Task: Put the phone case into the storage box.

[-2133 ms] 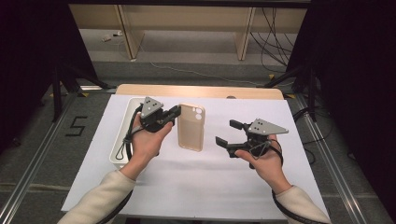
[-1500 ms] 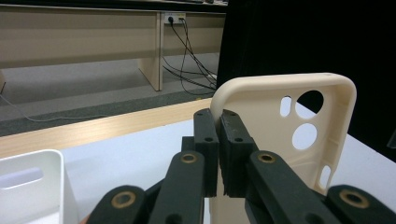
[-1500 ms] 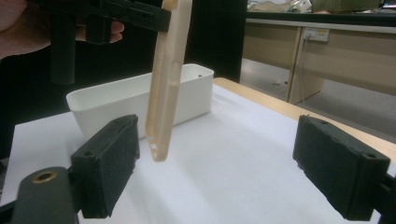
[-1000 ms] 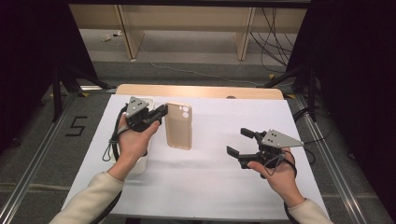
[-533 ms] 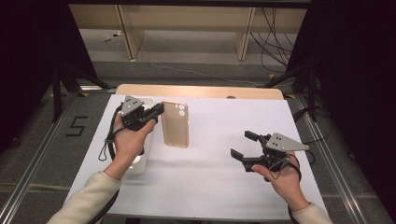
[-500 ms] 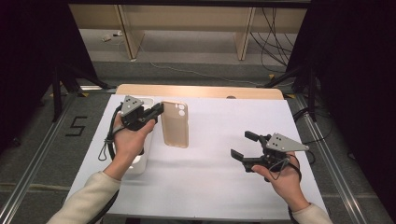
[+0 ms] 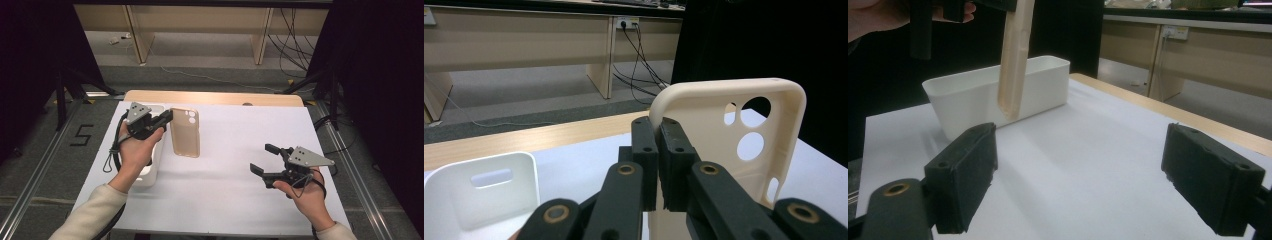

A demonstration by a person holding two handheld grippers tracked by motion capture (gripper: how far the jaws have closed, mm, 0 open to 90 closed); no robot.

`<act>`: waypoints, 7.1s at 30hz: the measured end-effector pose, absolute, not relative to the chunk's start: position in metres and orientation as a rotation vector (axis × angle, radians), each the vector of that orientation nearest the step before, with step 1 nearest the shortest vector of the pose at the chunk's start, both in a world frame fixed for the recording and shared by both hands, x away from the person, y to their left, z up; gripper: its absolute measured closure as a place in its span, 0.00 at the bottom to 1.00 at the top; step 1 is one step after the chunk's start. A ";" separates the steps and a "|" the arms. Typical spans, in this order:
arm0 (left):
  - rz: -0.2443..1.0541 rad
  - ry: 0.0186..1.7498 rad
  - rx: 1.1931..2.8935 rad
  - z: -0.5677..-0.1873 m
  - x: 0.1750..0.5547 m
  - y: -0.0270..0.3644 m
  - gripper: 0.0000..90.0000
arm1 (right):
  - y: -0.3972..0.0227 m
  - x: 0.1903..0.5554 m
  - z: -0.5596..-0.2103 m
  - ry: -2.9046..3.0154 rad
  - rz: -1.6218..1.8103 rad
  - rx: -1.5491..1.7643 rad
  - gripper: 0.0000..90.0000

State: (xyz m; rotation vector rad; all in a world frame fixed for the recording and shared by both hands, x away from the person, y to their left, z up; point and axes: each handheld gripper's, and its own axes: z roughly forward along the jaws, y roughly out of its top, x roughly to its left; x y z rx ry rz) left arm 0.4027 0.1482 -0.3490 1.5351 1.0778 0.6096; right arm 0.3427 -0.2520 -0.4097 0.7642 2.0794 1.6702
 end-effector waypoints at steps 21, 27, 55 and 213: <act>0.803 0.935 1.664 -0.340 0.411 0.174 0.96 | -0.258 0.336 -0.413 2.087 1.652 0.755 0.18; 0.807 0.946 1.649 -0.339 0.411 0.178 0.96 | -0.260 0.337 -0.414 2.057 1.639 0.736 0.18; 0.823 0.979 1.612 -0.333 0.412 0.195 0.96 | -0.263 0.334 -0.416 2.068 1.632 0.775 0.18; 0.884 1.133 1.498 -0.330 0.440 0.250 0.96 | -0.263 0.337 -0.419 2.053 1.652 0.771 0.18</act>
